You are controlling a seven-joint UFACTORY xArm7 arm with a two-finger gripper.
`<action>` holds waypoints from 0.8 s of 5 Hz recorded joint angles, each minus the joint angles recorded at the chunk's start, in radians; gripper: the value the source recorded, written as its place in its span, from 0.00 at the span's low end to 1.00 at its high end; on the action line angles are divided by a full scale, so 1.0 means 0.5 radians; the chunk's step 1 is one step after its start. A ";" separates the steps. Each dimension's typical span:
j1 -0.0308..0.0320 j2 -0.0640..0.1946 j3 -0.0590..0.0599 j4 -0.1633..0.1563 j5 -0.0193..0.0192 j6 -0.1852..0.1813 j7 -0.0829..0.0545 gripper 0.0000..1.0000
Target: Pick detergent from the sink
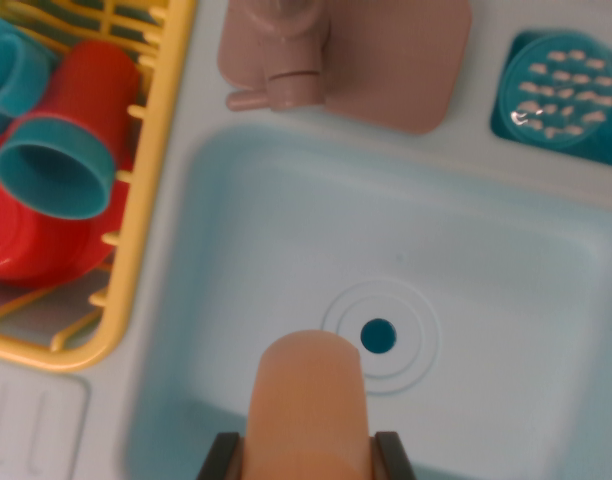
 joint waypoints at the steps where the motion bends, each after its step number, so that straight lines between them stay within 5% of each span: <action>1: 0.000 0.000 0.000 0.000 0.0000 0.000 0.000 1.00; 4: 0.001 -0.051 0.001 0.138 -0.0051 0.188 0.005 1.00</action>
